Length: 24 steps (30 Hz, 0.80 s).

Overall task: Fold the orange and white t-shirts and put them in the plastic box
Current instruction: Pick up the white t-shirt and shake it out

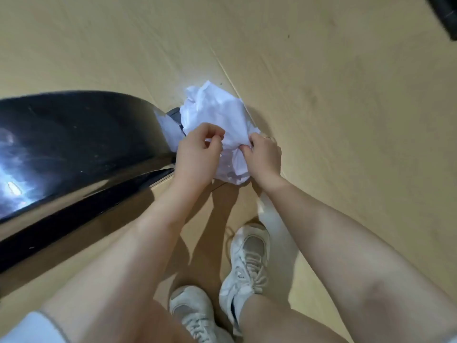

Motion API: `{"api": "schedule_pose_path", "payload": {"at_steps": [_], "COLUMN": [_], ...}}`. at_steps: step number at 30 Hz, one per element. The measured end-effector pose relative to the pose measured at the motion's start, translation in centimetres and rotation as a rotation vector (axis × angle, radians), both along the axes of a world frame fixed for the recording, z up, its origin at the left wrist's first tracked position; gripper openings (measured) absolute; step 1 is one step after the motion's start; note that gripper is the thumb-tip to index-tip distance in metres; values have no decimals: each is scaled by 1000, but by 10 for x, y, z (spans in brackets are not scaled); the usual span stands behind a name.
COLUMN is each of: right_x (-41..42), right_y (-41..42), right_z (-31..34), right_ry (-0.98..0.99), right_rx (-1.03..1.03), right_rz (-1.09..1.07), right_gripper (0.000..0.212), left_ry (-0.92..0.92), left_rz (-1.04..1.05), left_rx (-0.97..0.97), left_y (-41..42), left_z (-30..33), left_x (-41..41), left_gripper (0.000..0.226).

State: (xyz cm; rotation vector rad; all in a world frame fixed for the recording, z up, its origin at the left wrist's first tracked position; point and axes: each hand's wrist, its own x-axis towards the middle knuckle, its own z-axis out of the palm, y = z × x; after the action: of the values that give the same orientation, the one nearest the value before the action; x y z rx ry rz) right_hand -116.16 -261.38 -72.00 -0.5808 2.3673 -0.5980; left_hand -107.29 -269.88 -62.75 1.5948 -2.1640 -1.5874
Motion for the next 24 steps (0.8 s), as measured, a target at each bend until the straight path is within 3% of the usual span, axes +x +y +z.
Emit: {"api": "schedule_pose_path", "payload": {"at_steps": [2,8,15,20,22,24], "right_x": [-3,4,21,23,23,29], "right_y": [9,23,25,36,44,53], "right_z": [61,272,512,624,654,673], "right_ry": [-19,-98,-417,-558,-513,-409], "right_rx": [-69,-199,-304,-217,-152,-88], "right_rz": [13,-49,-181,-63,4,72], "right_gripper": [31,25,19,25,29,30], "left_ry": [-31,-60,149,250,268,203], "left_rz": [23,-31,-312,-413,-449,-626], "left_rx": [25,80,83,-235,-211,-228], "left_y": [12,38,41,41,39,41], "left_z": [39,203,420,524,557,587], "left_x": [13,43,58,86,97,104], "left_gripper": [21,16,66,12,5,5]}}
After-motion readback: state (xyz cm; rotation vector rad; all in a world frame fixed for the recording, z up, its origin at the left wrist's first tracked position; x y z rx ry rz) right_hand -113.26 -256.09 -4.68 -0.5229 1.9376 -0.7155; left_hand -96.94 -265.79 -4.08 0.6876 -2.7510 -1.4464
